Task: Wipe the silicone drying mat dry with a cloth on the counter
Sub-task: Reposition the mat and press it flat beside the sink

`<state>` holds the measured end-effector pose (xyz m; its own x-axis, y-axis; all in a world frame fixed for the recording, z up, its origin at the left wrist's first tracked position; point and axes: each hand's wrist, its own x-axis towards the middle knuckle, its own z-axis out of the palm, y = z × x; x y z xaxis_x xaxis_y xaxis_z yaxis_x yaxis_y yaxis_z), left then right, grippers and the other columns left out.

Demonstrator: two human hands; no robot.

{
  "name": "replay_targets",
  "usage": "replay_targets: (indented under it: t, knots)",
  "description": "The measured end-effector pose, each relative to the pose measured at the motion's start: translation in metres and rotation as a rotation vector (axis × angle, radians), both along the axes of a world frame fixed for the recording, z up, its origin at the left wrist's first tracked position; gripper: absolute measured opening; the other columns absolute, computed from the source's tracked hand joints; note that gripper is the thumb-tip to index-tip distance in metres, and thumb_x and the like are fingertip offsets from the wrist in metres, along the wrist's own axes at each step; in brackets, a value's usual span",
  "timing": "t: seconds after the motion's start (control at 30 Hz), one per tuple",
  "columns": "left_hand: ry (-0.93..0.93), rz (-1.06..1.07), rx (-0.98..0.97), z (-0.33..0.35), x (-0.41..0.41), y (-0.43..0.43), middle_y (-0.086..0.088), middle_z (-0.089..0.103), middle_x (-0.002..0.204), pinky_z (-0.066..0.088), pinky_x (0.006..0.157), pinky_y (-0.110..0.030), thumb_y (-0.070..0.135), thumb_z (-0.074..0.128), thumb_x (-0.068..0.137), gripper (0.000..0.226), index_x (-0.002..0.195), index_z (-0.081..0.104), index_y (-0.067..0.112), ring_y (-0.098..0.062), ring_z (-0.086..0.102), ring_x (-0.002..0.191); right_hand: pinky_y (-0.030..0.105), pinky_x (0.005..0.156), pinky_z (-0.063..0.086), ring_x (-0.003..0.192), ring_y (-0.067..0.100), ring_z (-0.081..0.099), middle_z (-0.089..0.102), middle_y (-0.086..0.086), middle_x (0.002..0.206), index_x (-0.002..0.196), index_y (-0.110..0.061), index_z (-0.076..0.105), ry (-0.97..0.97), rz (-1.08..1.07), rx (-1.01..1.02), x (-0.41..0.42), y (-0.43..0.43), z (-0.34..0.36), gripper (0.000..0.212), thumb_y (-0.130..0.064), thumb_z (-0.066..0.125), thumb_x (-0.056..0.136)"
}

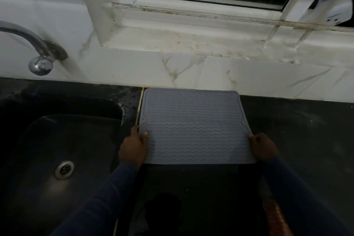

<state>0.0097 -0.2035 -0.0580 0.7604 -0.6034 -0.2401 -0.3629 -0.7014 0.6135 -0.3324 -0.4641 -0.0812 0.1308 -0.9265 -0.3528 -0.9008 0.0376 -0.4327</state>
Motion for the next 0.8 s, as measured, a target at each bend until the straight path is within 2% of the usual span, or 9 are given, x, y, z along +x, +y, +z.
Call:
replay_targets:
  t: [0.1,0.2,0.27,0.47,0.6,0.73,0.8]
  knots:
    - [-0.034,-0.028,0.042,-0.001,-0.006,0.009,-0.029,0.06,0.112,0.048,0.085,-0.048,0.035,0.04,0.1,0.044,0.14,0.038,0.019,-0.047,0.058,0.101,0.03,0.068,0.035,0.086,0.032,0.062,0.058,0.013,0.082,0.088,-0.001,0.063,0.021,-0.006,-0.023,-0.007,0.013,0.002,0.041,-0.037,0.048,0.099]
    - [-0.039,-0.042,0.026,-0.001,0.002,0.008,-0.03,0.06,0.113,0.048,0.086,-0.048,0.03,0.044,0.099,0.042,0.139,0.042,0.017,-0.048,0.058,0.102,0.029,0.068,0.034,0.09,0.036,0.063,0.063,0.023,0.088,0.087,0.002,0.065,0.033,-0.012,-0.033,-0.005,0.014,0.01,0.041,-0.036,0.052,0.097]
    - [-0.049,-0.062,0.038,-0.003,0.004,0.011,-0.03,0.06,0.115,0.048,0.087,-0.046,0.031,0.044,0.099,0.044,0.14,0.042,0.017,-0.048,0.057,0.103,0.03,0.07,0.035,0.094,0.039,0.063,0.065,0.027,0.097,0.088,0.003,0.065,0.04,-0.009,-0.017,-0.006,0.016,0.011,0.042,-0.036,0.053,0.097]
    - [-0.055,-0.094,0.046,-0.001,-0.002,0.015,-0.028,0.06,0.116,0.047,0.089,-0.047,0.031,0.04,0.101,0.044,0.142,0.039,0.018,-0.047,0.057,0.104,0.033,0.075,0.038,0.1,0.04,0.06,0.063,0.028,0.106,0.089,-0.002,0.06,0.027,-0.037,-0.035,-0.005,0.023,0.016,0.037,-0.036,0.05,0.099]
    - [-0.063,-0.115,0.088,-0.006,0.0,0.017,-0.029,0.061,0.114,0.047,0.087,-0.047,0.033,0.038,0.101,0.044,0.143,0.036,0.022,-0.046,0.058,0.103,0.037,0.083,0.041,0.107,0.041,0.058,0.061,0.028,0.114,0.1,0.0,0.059,0.07,-0.036,-0.043,-0.003,0.033,0.023,0.04,-0.037,0.045,0.101]
    - [-0.072,-0.13,0.134,-0.001,0.003,0.02,-0.023,0.062,0.113,0.046,0.085,-0.045,0.039,0.04,0.099,0.044,0.141,0.036,0.024,-0.043,0.059,0.101,0.037,0.085,0.042,0.107,0.037,0.058,0.061,0.023,0.115,0.102,-0.006,0.058,0.128,-0.006,0.039,-0.004,0.033,0.027,0.041,-0.044,0.043,0.1]
    - [-0.17,-0.092,0.119,0.003,0.008,0.019,-0.019,0.059,0.116,0.046,0.083,-0.045,0.046,0.041,0.096,0.046,0.135,0.043,0.021,-0.042,0.058,0.102,0.036,0.085,0.046,0.104,0.035,0.06,0.064,0.019,0.112,0.101,-0.009,0.06,0.183,0.03,0.077,-0.006,0.027,0.033,0.041,-0.049,0.048,0.096]
